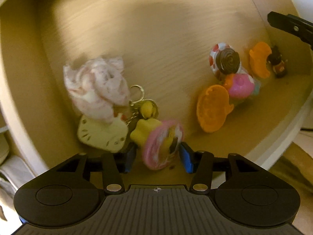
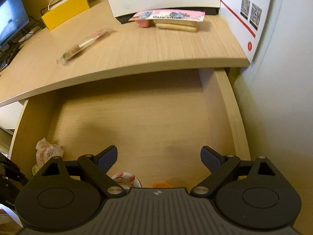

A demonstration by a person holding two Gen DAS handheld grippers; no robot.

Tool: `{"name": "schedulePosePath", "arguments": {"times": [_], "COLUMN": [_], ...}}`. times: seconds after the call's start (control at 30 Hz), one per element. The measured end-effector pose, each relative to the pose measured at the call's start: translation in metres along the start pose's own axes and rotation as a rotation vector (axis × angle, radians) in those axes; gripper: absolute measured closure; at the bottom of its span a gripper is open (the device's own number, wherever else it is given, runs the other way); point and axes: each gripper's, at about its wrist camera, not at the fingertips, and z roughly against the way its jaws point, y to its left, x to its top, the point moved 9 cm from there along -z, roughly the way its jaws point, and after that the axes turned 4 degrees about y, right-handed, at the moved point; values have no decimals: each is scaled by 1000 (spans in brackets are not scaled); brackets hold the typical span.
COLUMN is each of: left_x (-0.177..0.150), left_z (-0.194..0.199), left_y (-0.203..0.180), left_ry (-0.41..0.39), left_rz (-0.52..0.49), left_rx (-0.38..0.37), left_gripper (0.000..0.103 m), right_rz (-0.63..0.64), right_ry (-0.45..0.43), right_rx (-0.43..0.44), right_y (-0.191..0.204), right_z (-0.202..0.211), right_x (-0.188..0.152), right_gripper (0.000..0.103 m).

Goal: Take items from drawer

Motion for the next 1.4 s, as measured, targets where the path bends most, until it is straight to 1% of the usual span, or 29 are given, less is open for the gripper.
{"name": "schedulePosePath", "arguments": {"times": [0.07, 0.13, 0.23, 0.3, 0.37, 0.43, 0.47, 0.5, 0.53, 0.6, 0.63, 0.73, 0.83, 0.9, 0.97, 1.03, 1.07, 1.1, 1.13, 1.17, 1.2, 1.23, 1.27, 1.3, 1.33, 1.4], "left_x": [5, 13, 26, 34, 40, 44, 46, 50, 53, 56, 57, 54, 55, 53, 57, 54, 53, 47, 46, 45, 47, 50, 55, 60, 65, 77], "left_z": [-2, 1, 9, 13, 13, 12, 10, 2, 1, 3, 6, 23, 43, 54, 59, 69, 74, 82, 85, 85, 84, 81, 79, 78, 75, 68], "left_y": [-6, -12, -20, -24, -25, -23, -21, -20, -17, -15, -15, -22, -16, -15, -11, -15, -16, -14, -13, -12, -9, -8, -2, 6, 11, 25], "left_ry": [-16, -52, -134, -170, -194, -196, -194, -184, -193, -231, -255, -369, -454, -495, -514, -581, -620, -659, -688, -704, -712, -713, -715, -710, -693, -657], "left_rz": [-6, -19, -64, -80, -68, -32, -7, 13, 28, 44, 35, -43, -66, -73, -81, -110, -142, -182, -216, -237, -263, -273, -268, -241, -216, -157], "left_rx": [-19, -37, -42, -59, -97, -138, -150, -142, -123, -117, -112, -97, -121, -115, -92, -60, -30, 19, 79, 131, 208, 277, 338, 366, 359, 317], "left_gripper": [46, 45, 46, 47, 47, 48, 59, 82, 87, 91, 91, 94, 95, 96, 96, 96, 93, 87, 86, 86, 84, 83, 84, 84, 84, 84], "right_rz": [1, -1, -11, -17, -15, -2, 6, 18, 29, 52, 63, 109, 145, 148, 161, 186, 194, 199, 202, 204, 206, 207, 206, 203, 200, 190], "right_ry": [1, 1, 4, 12, 20, 27, 28, 29, 30, 34, 36, 32, 26, 33, 43, 49, 49, 47, 46, 47, 47, 48, 48, 47, 46, 45], "right_rx": [-2, -5, -7, -8, -11, -12, -12, -12, -13, -22, -30, -58, -78, -81, -81, -79, -77, -76, -75, -74, -74, -76, -79, -84, -89, -104], "right_y": [0, -1, -5, -6, -5, -2, 0, 2, 4, 9, 10, 15, 16, 16, 20, 26, 30, 31, 32, 33, 32, 32, 31, 29, 27, 22], "right_z": [1, 1, 0, -1, -2, -2, -2, -1, 0, 1, 3, 11, 17, 18, 15, 14, 14, 14, 14, 14, 14, 13, 13, 13, 13, 11], "right_x": [-2, -2, -1, -2, -3, -5, -4, -4, -4, -4, -4, -4, -4, -4, -4, -5, -6, -6, -5, -5, -5, -5, -5, -5, -5, -3], "right_gripper": [10, 10, 10, 10, 10, 10, 10, 10, 10, 10, 10, 11, 11, 11, 11, 11, 11, 11, 11, 11, 11, 11, 11, 11, 11, 11]}}
